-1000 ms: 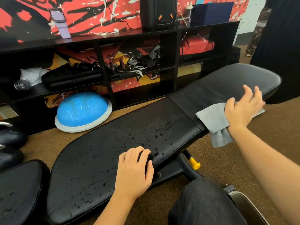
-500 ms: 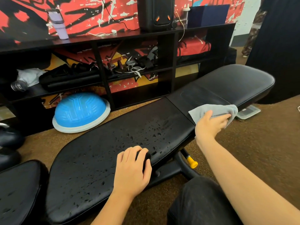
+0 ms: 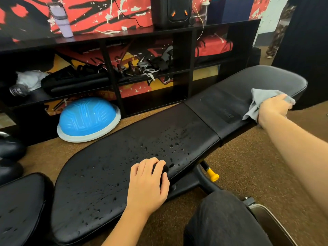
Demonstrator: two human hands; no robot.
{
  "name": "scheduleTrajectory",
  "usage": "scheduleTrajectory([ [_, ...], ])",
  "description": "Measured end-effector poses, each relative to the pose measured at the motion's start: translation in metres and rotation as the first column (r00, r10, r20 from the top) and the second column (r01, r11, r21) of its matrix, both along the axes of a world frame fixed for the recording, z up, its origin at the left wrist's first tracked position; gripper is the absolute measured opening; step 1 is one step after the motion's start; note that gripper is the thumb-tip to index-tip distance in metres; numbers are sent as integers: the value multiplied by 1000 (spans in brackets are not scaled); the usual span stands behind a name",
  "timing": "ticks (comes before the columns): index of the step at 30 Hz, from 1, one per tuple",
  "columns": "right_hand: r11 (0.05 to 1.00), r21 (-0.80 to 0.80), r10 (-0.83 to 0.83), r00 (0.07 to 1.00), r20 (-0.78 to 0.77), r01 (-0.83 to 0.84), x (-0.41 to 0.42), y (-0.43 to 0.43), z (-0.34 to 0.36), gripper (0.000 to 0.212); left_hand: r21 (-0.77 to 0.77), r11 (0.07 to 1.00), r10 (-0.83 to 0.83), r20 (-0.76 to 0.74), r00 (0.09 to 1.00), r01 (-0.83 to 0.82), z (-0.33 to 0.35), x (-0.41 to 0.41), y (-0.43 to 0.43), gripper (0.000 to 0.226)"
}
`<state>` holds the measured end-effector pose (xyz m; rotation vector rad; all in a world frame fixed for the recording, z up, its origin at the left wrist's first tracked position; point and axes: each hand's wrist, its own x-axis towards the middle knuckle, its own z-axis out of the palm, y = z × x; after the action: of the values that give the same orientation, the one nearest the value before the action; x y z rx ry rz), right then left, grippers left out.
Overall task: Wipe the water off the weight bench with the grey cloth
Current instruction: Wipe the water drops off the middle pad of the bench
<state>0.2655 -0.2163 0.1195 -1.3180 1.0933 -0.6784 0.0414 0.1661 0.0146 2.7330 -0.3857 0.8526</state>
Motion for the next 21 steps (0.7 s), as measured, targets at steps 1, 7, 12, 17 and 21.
scheduleTrajectory([
  [1,1000,5,-20,1000,-2,20,-3,7,-2,54,2,1000,4,-3,1000,-4,0,1,-1,29],
  [7,985,-170,28,984,174,2,-27,62,-51,53,10,1000,22,-36,999,-21,1,2,-4,29],
  [12,890,-388,308,944,119,-242,-73,126,-112,70,19,999,30,-34,999,-30,1,2,-3,28],
  [17,856,-314,446,894,47,-411,-77,107,-104,85,12,1000,29,-24,999,-29,0,1,-2,27],
  [21,975,-73,213,976,32,-211,-26,58,-67,75,8,1000,25,-8,1000,-25,-1,0,-2,26],
])
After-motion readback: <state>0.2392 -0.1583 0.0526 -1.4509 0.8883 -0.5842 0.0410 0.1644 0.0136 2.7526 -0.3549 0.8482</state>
